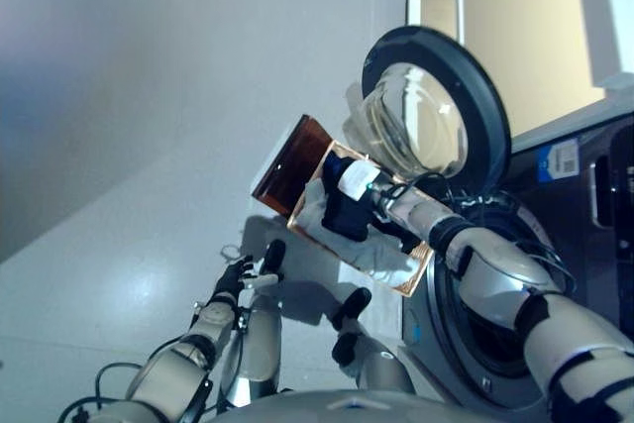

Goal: Pick up the clothes and place them into the washing machine

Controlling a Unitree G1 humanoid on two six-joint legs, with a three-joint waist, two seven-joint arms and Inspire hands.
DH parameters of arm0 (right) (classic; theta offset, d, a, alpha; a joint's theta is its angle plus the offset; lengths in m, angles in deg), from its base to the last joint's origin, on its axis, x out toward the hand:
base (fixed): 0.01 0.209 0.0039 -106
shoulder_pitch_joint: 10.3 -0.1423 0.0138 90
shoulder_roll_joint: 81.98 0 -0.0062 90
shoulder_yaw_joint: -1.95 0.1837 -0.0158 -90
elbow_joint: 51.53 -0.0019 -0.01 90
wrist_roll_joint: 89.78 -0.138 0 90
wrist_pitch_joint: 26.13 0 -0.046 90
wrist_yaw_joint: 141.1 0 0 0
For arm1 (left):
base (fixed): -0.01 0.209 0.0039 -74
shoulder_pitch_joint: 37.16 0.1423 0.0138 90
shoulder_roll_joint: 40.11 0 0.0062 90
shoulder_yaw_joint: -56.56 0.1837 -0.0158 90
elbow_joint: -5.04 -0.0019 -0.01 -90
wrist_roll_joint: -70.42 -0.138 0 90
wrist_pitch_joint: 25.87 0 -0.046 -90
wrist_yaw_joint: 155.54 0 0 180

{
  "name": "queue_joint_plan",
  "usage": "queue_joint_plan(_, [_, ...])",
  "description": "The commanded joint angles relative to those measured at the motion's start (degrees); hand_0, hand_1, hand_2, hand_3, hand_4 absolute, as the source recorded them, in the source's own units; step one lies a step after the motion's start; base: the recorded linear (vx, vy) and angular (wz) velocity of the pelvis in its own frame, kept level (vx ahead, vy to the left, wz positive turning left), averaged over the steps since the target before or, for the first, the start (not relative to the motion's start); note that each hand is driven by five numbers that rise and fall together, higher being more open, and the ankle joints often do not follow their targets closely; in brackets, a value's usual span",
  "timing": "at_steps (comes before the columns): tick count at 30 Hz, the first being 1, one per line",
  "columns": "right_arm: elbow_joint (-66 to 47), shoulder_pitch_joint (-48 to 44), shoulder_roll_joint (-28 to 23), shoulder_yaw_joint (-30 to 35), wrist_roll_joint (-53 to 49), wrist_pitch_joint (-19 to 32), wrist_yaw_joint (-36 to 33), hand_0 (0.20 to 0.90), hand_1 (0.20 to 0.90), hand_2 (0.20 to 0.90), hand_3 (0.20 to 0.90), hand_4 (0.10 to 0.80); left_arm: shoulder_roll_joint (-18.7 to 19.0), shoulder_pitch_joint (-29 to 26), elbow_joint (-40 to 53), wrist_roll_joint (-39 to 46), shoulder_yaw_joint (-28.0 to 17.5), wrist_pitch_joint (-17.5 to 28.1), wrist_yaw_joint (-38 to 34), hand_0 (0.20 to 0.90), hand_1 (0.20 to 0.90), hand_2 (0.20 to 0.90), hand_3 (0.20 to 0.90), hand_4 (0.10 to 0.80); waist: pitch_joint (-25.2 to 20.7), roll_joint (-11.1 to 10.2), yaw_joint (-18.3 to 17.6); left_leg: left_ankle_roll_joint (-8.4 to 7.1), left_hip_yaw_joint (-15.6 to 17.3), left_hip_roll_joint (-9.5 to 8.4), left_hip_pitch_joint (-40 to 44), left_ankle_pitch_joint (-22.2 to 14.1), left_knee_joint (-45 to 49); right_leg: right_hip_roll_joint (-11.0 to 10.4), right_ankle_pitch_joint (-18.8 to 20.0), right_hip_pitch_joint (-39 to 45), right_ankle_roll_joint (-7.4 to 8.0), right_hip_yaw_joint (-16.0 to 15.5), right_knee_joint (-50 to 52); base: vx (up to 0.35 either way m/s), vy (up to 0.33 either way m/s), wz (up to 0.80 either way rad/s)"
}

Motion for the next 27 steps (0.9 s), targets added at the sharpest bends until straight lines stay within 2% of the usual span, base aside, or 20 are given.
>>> queue_joint_plan(1, [1.4, -9.6, -2.4, -0.5, -1.9, -3.7, -3.6, 0.9, 0.9, 0.9, 0.9, 0.8, -1.0, 0.5, -0.5, 2.1, 3.3, 1.2, -2.0, 0.9, 0.9, 0.9, 0.9, 0.8, 1.9, -0.8, 2.4, -2.6, 0.6, -1.04, -2.4, 2.6, -2.8, -2.6, -0.6, -3.0, 2.39, 4.7, 7.3, -0.05, -0.002, -0.01])
queue_joint_plan(3, [1.7, -10.7, -2.5, -0.4, -2.2, -4.1, -4.3, 0.9, 0.9, 0.9, 0.9, 0.8, -1.1, -0.1, 0.4, 3.4, 3.5, 1.6, -2.3, 0.9, 0.9, 0.9, 0.9, 0.8, 2.2, -0.9, 2.4, -2.75, 0.1, -0.85, -2.7, 1.4, -2.8, -2.5, -2.0, -4.0, 2.85, 5.7, 8.4, 0.034, -0.029, 0.01])
queue_joint_plan(13, [2.5, -15.3, -2.1, 0.9, -4.7, -5.6, -8.0, 0.9, 0.9, 0.9, 0.9, 0.8, -1.1, -3.6, 3.7, 7.1, 4.7, 3.2, -4.6, 0.9, 0.9, 0.9, 0.9, 0.8, 4.5, 0.3, 3.2, -1.88, -3.0, -1.46, -8.1, 3.1, -2.8, -3.1, -3.5, -12.0, 2.57, 5.7, 14.4, -0.058, 0.005, 0.01])
queue_joint_plan(27, [3.3, -18.3, -3.2, 1.1, -6.9, -6.2, -9.6, 0.9, 0.9, 0.9, 0.9, 0.8, -0.7, -5.4, 7.6, 10.7, 5.3, 4.3, -5.6, 0.9, 0.9, 0.9, 0.9, 0.8, 6.6, -0.3, 3.8, -1.04, -5.2, -1.67, -11.1, 4.0, -2.8, -2.5, -4.3, -16.6, 2.42, 6.5, 17.2, -0.034, -0.003, 0.03])
